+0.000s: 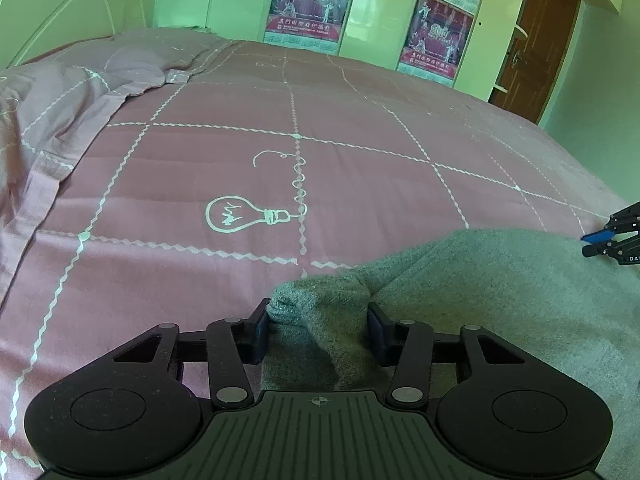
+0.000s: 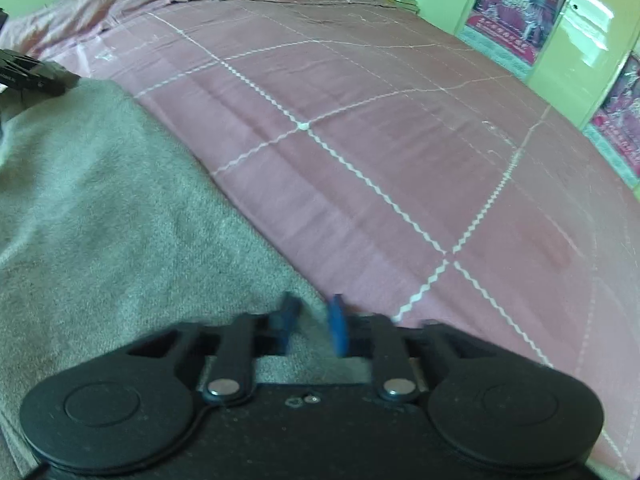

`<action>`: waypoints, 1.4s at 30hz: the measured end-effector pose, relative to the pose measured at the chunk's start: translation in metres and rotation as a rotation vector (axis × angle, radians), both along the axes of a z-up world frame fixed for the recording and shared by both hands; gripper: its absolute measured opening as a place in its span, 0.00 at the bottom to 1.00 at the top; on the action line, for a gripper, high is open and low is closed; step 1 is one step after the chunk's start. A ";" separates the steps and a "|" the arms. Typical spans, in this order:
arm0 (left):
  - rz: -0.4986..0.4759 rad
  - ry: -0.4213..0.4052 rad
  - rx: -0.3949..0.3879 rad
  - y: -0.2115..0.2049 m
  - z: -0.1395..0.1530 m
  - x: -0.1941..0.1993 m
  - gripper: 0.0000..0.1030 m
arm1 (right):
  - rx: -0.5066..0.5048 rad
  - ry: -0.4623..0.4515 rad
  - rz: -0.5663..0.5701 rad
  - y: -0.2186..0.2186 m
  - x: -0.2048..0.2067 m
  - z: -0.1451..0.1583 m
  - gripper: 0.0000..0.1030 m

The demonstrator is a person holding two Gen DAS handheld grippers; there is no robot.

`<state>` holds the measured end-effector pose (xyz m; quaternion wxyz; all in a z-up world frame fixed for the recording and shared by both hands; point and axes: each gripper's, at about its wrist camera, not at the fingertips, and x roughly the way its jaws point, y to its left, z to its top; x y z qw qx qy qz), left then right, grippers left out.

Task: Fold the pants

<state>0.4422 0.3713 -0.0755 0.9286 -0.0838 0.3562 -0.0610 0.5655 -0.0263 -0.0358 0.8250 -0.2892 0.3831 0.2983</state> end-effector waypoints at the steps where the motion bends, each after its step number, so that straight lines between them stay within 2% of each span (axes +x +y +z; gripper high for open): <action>1: -0.012 -0.019 -0.006 -0.001 0.002 -0.003 0.32 | -0.005 -0.019 -0.005 0.001 -0.004 0.003 0.00; 3: -0.034 -0.074 0.048 -0.008 0.009 -0.013 0.28 | 0.006 -0.066 -0.010 0.000 -0.017 0.013 0.00; 6: -0.040 -0.189 0.055 -0.010 0.029 -0.034 0.28 | 0.048 -0.152 0.006 -0.010 -0.049 0.040 0.00; 10: -0.064 -0.379 0.077 -0.016 0.064 -0.085 0.28 | 0.056 -0.262 0.046 -0.025 -0.105 0.074 0.00; 13: -0.101 -0.469 0.131 -0.026 0.086 -0.130 0.28 | 0.058 -0.353 0.085 -0.043 -0.162 0.093 0.00; 16: -0.137 -0.509 0.199 -0.040 0.096 -0.176 0.28 | 0.039 -0.395 0.117 -0.056 -0.224 0.095 0.00; 17: -0.132 -0.505 0.190 -0.043 0.096 -0.191 0.29 | 0.019 -0.409 0.130 -0.058 -0.245 0.089 0.00; 19: -0.109 -0.474 0.200 -0.051 0.088 -0.216 0.36 | -0.028 -0.438 0.152 -0.060 -0.285 0.068 0.00; 20: -0.086 -0.432 0.190 -0.054 0.082 -0.226 0.42 | -0.058 -0.438 0.157 -0.059 -0.303 0.054 0.01; 21: -0.064 -0.375 0.174 -0.056 0.075 -0.233 0.53 | -0.087 -0.429 0.148 -0.059 -0.316 0.040 0.10; 22: -0.026 -0.310 0.159 -0.059 0.067 -0.242 0.58 | -0.087 -0.413 0.117 -0.060 -0.327 0.030 0.09; 23: -0.005 -0.283 0.144 -0.062 0.060 -0.253 0.62 | -0.051 -0.381 0.079 -0.063 -0.334 0.025 0.09; 27: 0.123 -0.152 0.090 -0.069 0.044 -0.282 0.66 | 0.128 -0.313 -0.100 -0.074 -0.354 0.028 0.09; 29: 0.195 -0.138 0.064 -0.071 0.041 -0.299 0.66 | 0.217 -0.293 -0.184 -0.078 -0.353 0.034 0.10; 34: 0.364 -0.131 -0.150 -0.067 0.041 -0.326 0.66 | 0.400 -0.232 -0.384 -0.097 -0.337 0.044 0.14; 39: 0.432 -0.175 -0.423 -0.065 0.031 -0.329 0.66 | 0.587 -0.109 -0.564 -0.127 -0.320 0.032 0.22; 40: 0.435 -0.179 -0.466 -0.065 0.029 -0.327 0.66 | 0.634 -0.079 -0.599 -0.134 -0.315 0.029 0.24; 42: 0.438 -0.163 -0.504 -0.065 0.024 -0.317 0.66 | 0.722 -0.016 -0.675 -0.145 -0.311 0.017 0.25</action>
